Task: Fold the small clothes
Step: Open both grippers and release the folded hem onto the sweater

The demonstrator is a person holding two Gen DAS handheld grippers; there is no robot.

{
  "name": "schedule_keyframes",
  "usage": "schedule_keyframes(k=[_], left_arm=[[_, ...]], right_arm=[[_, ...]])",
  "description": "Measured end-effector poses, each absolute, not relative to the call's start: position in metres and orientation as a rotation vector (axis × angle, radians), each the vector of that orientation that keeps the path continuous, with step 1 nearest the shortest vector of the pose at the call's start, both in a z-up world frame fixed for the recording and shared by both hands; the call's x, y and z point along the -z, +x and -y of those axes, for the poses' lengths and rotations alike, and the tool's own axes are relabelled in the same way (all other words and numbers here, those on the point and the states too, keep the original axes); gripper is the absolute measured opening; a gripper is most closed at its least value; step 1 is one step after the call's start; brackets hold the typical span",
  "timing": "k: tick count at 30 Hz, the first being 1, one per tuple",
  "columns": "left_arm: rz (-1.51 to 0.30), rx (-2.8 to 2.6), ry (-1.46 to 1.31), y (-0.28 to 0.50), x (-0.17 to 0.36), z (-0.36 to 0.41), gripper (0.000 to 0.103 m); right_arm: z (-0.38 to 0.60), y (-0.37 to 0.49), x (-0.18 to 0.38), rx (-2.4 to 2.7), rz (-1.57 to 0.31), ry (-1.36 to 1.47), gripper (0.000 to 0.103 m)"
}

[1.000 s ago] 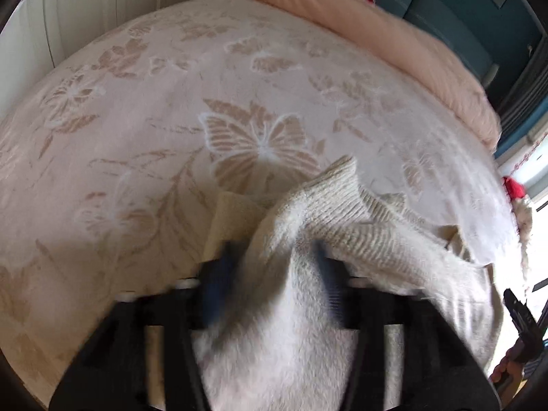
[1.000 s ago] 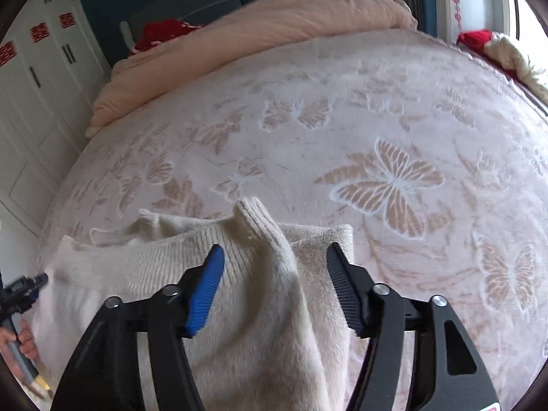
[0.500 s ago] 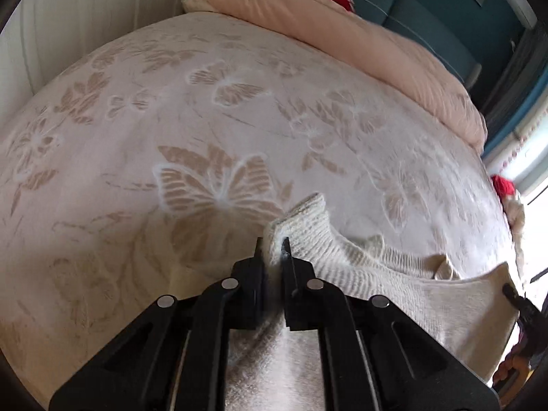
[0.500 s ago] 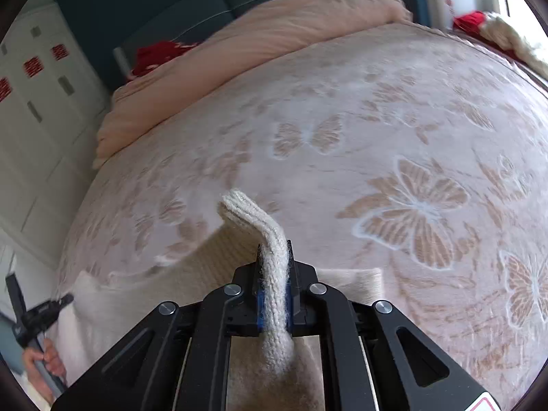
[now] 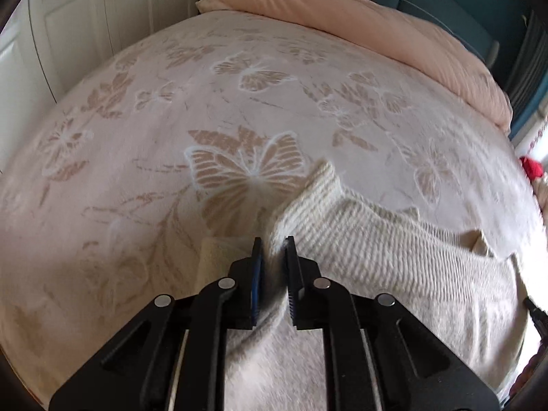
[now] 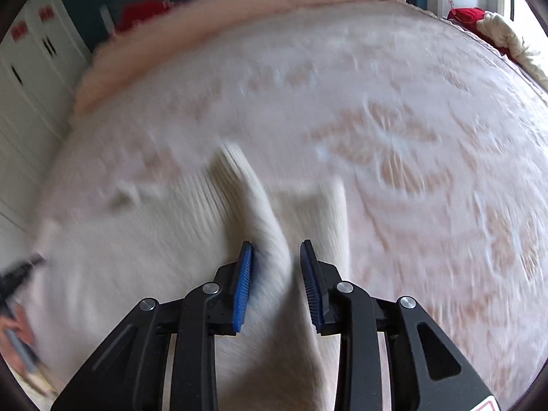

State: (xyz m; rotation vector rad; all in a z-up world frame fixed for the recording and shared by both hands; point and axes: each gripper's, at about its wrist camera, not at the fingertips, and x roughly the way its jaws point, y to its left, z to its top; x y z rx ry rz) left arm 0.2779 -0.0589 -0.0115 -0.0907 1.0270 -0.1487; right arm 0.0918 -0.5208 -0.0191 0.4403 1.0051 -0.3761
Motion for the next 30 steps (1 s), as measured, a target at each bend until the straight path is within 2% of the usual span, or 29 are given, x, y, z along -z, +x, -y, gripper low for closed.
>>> schedule_keyframes(k=[2, 4, 6, 8, 9, 11, 12, 13, 15, 17, 18, 19, 20, 21, 22, 23, 27, 30], left_arm=[[-1.032, 0.150, -0.081, 0.273, 0.009, 0.062, 0.012], [-1.032, 0.151, -0.056, 0.264, 0.004, 0.064, 0.012], [-1.024, 0.149, -0.022, 0.254, -0.002, 0.066, 0.012], [-1.033, 0.158, -0.023, 0.243, -0.007, 0.062, 0.014], [-1.052, 0.171, -0.051, 0.231, -0.011, 0.054, 0.017], [-1.066, 0.184, -0.118, 0.213, -0.015, 0.038, 0.036], [-1.072, 0.178, -0.159, 0.201, -0.015, 0.027, 0.051], [-1.077, 0.172, -0.201, 0.189, -0.014, 0.017, 0.055], [-1.106, 0.176, -0.272, 0.166, -0.002, -0.003, 0.055], [-1.152, 0.178, -0.320, 0.154, 0.015, -0.013, 0.047], [-1.161, 0.162, -0.319, 0.148, 0.022, -0.016, 0.034], [-1.146, 0.142, -0.298, 0.145, 0.022, -0.016, 0.028], [-1.136, 0.140, -0.297, 0.145, 0.021, -0.017, 0.025], [-1.132, 0.127, -0.307, 0.144, 0.017, -0.018, 0.014], [-1.127, 0.124, -0.330, 0.145, 0.013, -0.020, 0.005], [-1.124, 0.129, -0.351, 0.145, 0.007, -0.023, 0.003], [-1.120, 0.123, -0.340, 0.139, -0.013, -0.034, 0.002], [-1.178, 0.092, -0.312, 0.134, 0.002, -0.040, 0.002]], right_arm=[[0.514, 0.081, 0.016, 0.382, -0.983, 0.436, 0.031], [0.509, 0.060, 0.006, 0.382, -0.942, 0.463, 0.049], [0.505, 0.041, 0.001, 0.387, -0.919, 0.472, 0.056], [0.502, 0.022, 0.001, 0.397, -0.926, 0.467, 0.056], [0.500, 0.011, 0.000, 0.398, -0.930, 0.472, 0.058], [0.500, -0.013, 0.002, 0.408, -0.928, 0.503, 0.061], [0.502, -0.022, 0.004, 0.412, -0.927, 0.520, 0.063], [0.504, -0.030, 0.007, 0.418, -0.925, 0.540, 0.065], [0.507, -0.043, 0.015, 0.412, -0.905, 0.597, 0.065], [0.509, -0.046, 0.025, 0.389, -0.904, 0.660, 0.065], [0.509, -0.045, 0.028, 0.362, -0.899, 0.692, 0.064], [0.507, -0.042, 0.029, 0.336, -0.888, 0.710, 0.051], [0.504, -0.038, 0.030, 0.301, -0.886, 0.723, 0.034], [0.501, -0.033, 0.029, 0.288, -0.900, 0.723, 0.016], [0.498, -0.031, 0.025, 0.287, -0.893, 0.718, 0.012], [0.496, -0.033, 0.014, 0.281, -0.866, 0.709, 0.011], [0.499, -0.055, -0.025, 0.284, -0.788, 0.672, 0.009], [0.504, -0.055, 0.004, 0.323, -0.913, 0.620, 0.008]])
